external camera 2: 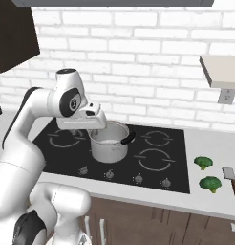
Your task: Put the broccoli and broccoli in the pot. Retrieve the spatula and lightly stir the vegetables in the pot.
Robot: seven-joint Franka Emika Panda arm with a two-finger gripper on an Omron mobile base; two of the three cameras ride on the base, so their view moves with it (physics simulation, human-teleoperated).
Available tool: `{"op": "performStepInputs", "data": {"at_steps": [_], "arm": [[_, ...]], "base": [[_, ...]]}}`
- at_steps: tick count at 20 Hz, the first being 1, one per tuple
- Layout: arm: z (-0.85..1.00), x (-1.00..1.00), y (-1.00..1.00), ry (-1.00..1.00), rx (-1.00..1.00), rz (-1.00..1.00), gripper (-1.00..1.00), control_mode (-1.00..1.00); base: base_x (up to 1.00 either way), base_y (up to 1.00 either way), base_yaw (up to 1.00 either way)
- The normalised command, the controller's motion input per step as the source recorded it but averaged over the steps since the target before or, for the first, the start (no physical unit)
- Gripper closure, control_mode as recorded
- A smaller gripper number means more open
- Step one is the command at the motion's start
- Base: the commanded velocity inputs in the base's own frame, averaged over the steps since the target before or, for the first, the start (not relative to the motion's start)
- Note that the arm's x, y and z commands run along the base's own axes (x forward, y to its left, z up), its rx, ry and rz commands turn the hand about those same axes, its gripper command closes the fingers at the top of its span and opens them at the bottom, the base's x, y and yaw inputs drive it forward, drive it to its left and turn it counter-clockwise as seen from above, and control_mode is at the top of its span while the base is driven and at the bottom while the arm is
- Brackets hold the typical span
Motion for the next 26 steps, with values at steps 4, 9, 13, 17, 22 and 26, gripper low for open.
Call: {"op": "performStepInputs", "data": {"at_steps": [4,9,13,17,22,26], "arm": [[0.00,-0.02,-0.05,0.01,0.00,0.00,-1.00,1.00],[0.00,0.00,0.00,0.00,0.00,0.00,-1.00,1.00],[0.00,0.00,0.00,0.00,0.00,0.00,-1.00,1.00],[0.00,0.00,0.00,0.00,0.00,0.00,-1.00,1.00],[0.00,0.00,0.00,0.00,0.00,0.00,-1.00,1.00],[0.00,0.00,0.00,0.00,0.00,0.00,-1.00,1.00]], "base": [[-0.11,-0.28,0.00],[-0.24,-0.57,-0.01],[-0.15,-0.62,0.00],[-0.05,-0.54,0.00],[0.00,-0.55,0.00],[0.00,-0.45,0.00]]}}
